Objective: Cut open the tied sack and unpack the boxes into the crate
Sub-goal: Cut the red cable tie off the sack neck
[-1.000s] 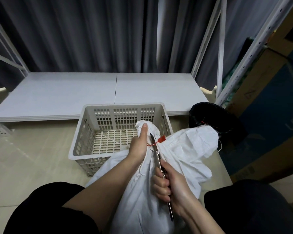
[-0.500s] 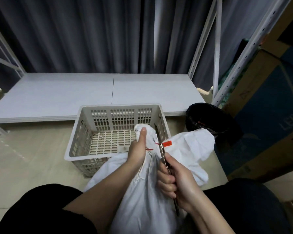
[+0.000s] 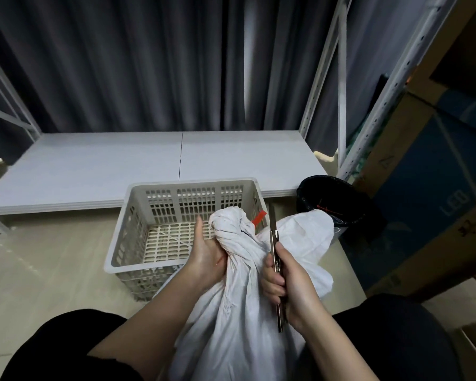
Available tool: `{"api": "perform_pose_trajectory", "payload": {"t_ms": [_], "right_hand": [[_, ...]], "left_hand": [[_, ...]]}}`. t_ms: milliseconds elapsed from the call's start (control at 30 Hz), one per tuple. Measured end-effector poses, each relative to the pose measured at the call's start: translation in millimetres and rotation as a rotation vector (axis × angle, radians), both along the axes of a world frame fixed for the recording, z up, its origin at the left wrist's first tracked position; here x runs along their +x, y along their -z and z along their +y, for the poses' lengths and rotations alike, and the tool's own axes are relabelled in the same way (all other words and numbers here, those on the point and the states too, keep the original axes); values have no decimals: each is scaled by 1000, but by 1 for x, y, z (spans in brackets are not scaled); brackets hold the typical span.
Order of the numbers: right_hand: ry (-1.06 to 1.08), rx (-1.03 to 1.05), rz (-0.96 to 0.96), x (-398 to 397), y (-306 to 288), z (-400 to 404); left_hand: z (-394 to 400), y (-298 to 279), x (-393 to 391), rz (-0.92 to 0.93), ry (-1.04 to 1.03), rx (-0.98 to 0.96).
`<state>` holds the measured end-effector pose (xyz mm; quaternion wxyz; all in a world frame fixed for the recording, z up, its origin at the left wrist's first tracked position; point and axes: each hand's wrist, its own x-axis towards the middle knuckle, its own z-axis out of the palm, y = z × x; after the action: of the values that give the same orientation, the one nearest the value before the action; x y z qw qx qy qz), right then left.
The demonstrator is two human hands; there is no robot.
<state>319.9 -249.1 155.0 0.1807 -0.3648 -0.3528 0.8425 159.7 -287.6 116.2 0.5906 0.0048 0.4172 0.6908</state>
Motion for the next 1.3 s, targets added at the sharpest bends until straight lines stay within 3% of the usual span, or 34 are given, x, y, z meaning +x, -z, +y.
{"api": "perform_pose_trajectory", "payload": {"t_ms": [100,267,600,733,867,1133,1300], "right_hand": [[-1,53,-21,2,-7,6],[-22,147,-26,6,-23,15],[-13,239,-62,9,-27,35],[-13,243,-57,10,-22,39],[17,243,-95,7,-17,44],[-80,286,-200,-3,-13,72],[-95,373,-251,-7,-11,104]], "left_hand": [[3,-5,-3,27,22,-62],[-3,-4,-2,203,283,-193],[-11,-8,-10,444,461,-297],[-6,-20,2,647,597,-333],[5,-15,18,839,510,-339],[28,-22,-5,880,102,-450],[50,-33,-6,870,156,-384]]}}
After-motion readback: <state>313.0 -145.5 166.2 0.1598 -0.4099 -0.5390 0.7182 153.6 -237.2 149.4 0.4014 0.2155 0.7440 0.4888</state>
